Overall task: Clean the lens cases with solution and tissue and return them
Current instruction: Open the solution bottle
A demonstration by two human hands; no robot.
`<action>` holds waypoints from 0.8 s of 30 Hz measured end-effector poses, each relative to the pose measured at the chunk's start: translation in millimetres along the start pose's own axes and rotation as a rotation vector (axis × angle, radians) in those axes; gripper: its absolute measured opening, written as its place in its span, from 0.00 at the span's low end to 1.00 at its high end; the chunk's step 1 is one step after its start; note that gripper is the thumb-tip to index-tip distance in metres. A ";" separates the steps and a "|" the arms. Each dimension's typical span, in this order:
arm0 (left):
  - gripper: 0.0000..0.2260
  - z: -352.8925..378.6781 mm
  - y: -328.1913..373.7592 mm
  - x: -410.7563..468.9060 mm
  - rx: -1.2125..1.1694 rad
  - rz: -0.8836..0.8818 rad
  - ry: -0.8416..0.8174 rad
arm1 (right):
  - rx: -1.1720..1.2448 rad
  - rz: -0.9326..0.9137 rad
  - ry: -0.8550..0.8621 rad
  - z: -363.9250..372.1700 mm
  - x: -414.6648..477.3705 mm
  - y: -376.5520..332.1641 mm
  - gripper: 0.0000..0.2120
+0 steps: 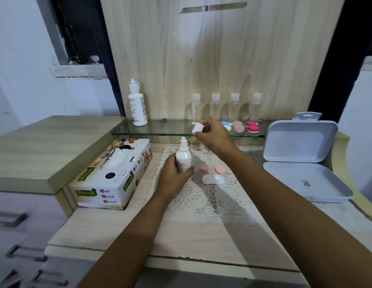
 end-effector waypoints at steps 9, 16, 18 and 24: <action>0.20 -1.7 -2.8 -0.2 -0.004 0.003 0.015 | -0.474 0.051 -0.045 34.3 11.9 63.9 0.13; 0.19 -0.3 -3.5 1.7 0.006 0.011 0.017 | -0.665 0.081 -0.021 45.1 19.8 81.9 0.13; 0.20 -0.6 -2.6 1.4 0.005 0.014 0.014 | -0.674 0.070 -0.028 45.3 21.0 80.8 0.14; 0.20 -2.5 -0.5 0.6 0.009 0.010 0.012 | -0.594 0.033 -0.040 27.1 14.5 75.7 0.20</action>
Point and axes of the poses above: each hand's wrist, its own x-axis towards the middle knuckle, its own z-axis out of the palm, y = z × x, the point moved 9 cm from there along x, towards the middle knuckle, and after that the axes turned 13 degrees about z, right-handed, at the moved point
